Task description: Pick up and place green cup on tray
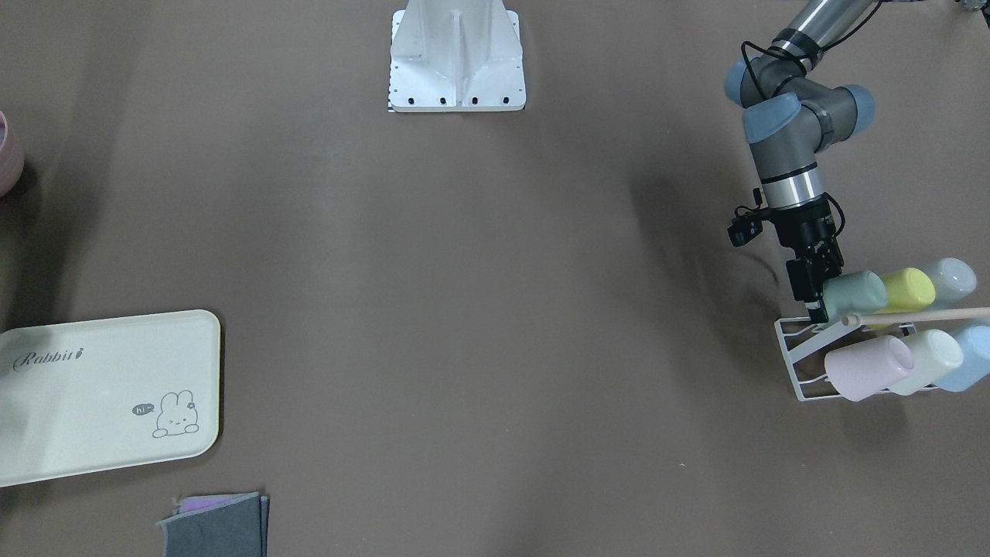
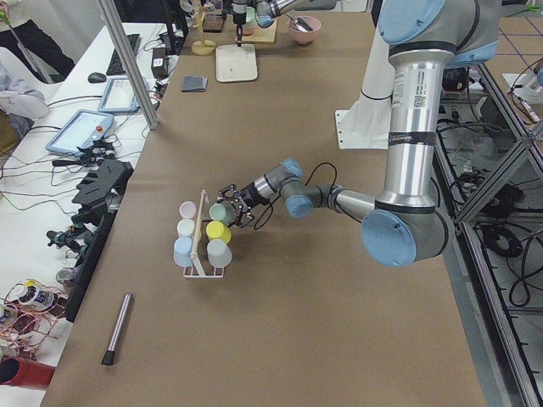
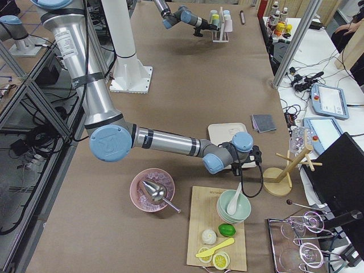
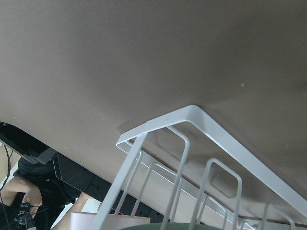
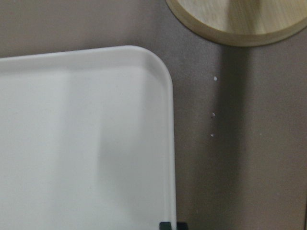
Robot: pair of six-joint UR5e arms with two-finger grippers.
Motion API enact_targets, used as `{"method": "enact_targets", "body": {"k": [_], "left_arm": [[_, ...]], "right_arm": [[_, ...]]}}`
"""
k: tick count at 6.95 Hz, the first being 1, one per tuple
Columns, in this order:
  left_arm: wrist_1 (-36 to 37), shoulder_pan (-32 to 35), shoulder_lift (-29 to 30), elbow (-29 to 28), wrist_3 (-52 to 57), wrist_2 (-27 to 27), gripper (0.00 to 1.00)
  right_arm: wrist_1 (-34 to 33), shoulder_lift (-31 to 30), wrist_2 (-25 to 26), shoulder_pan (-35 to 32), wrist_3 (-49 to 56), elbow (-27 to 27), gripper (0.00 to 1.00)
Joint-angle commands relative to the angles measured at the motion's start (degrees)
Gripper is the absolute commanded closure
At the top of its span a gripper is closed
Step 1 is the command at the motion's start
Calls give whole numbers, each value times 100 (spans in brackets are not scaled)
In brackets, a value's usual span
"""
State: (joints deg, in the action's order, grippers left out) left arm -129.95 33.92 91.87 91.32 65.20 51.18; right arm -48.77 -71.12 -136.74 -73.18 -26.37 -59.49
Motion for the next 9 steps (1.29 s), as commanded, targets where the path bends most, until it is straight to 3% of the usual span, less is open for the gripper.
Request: {"method": "enact_targets", "body": {"k": [1, 2, 4, 6, 7, 9], "left_arm": [[-119, -8, 15, -88, 19, -20, 3], [-119, 1, 33, -88, 27, -20, 6], [-127, 1, 59, -53, 349, -20, 27], [-128, 10, 68, 18, 511, -20, 31], [-128, 10, 33, 113, 563, -11, 30], [-128, 45, -28, 386, 861, -11, 28]], "right_arm": [[25, -42, -605, -353, -8, -167, 100], [-1, -121, -878, -564, -8, -333, 100], [8, -226, -1292, -741, -95, -606, 100], [43, -184, -1224, -402, -1487, -1324, 100], [52, -166, -1006, -68, -1955, -1589, 100], [52, -78, -51, 975, -3087, -2353, 100]]}}
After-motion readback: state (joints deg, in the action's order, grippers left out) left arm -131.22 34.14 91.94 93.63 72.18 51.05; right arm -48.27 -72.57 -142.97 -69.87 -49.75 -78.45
